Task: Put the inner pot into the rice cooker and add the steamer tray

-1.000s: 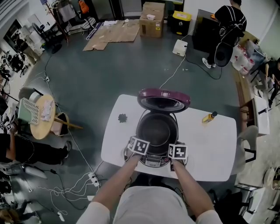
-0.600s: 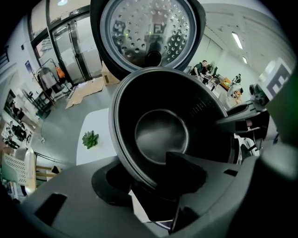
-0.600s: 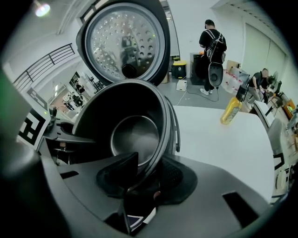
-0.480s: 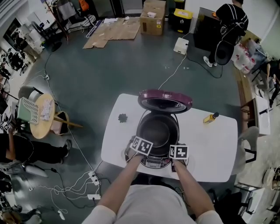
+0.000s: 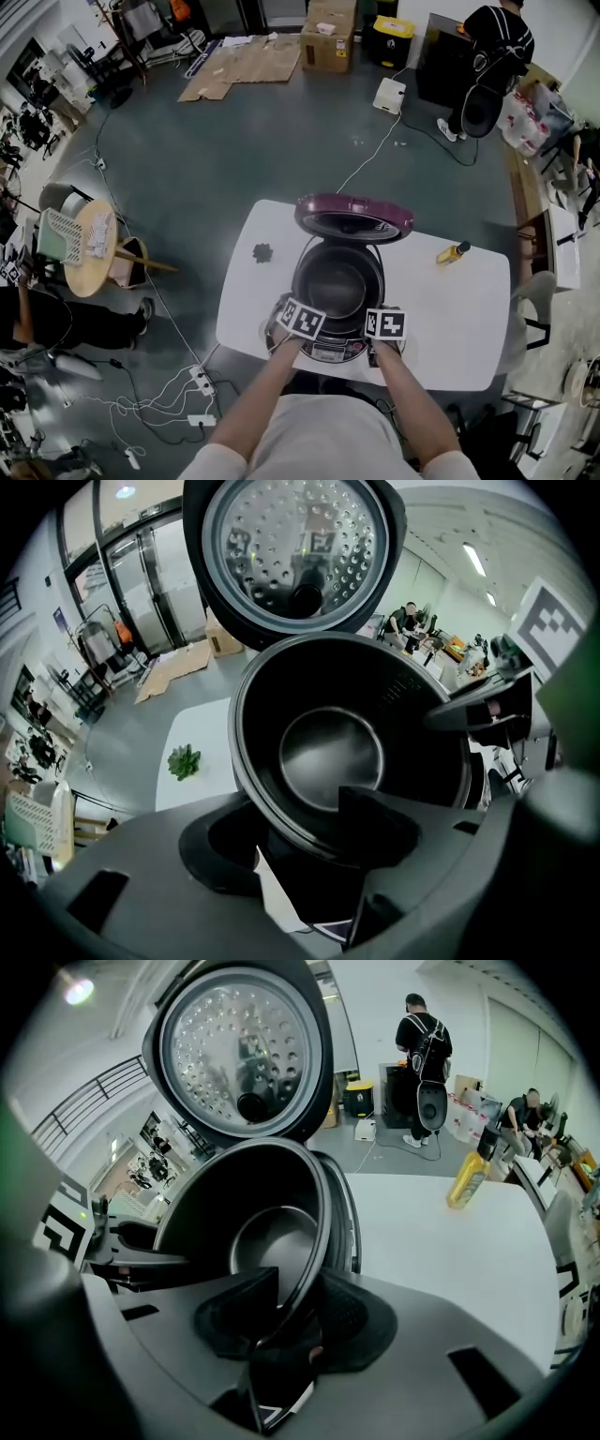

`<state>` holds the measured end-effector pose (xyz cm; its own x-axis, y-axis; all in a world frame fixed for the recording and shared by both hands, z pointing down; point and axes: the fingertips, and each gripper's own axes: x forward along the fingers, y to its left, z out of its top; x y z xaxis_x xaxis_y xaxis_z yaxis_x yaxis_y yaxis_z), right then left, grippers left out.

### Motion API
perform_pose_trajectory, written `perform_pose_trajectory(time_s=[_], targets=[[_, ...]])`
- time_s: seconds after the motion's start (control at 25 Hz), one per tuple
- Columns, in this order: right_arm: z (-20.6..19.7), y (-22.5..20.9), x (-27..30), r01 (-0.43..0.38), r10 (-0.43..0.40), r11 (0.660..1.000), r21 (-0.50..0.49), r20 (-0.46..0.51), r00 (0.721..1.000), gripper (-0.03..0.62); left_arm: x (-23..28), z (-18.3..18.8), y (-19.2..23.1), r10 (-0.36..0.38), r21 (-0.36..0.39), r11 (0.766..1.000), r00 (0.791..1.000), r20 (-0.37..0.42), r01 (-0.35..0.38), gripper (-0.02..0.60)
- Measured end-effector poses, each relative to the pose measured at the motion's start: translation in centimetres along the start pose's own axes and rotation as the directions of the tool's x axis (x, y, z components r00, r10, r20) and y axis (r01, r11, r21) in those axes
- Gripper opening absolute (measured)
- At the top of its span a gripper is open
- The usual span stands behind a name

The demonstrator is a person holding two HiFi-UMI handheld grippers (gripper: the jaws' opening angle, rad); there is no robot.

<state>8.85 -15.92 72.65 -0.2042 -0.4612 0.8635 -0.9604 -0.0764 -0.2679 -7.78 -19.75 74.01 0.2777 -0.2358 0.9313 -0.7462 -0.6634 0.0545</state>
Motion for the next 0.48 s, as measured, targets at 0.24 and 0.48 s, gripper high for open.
perform_pose_trajectory(time_s=[0.24,0.48], targets=[[0.19,-0.11,0.14,-0.001,0.001,1.000,0.025,-0.006,1.000,0.138,0.06,-0.03,0.31,-0.008,-0.045,0.999,1.000,0.030,0.009,0.268],[0.24,-0.20,0.02,0.007,-0.007,1.000,0.023,-0.014,1.000,0.141,-0.26,0.35,0.30,-0.016,-0.071,0.997,0.998,0.052,0.020,0.275]])
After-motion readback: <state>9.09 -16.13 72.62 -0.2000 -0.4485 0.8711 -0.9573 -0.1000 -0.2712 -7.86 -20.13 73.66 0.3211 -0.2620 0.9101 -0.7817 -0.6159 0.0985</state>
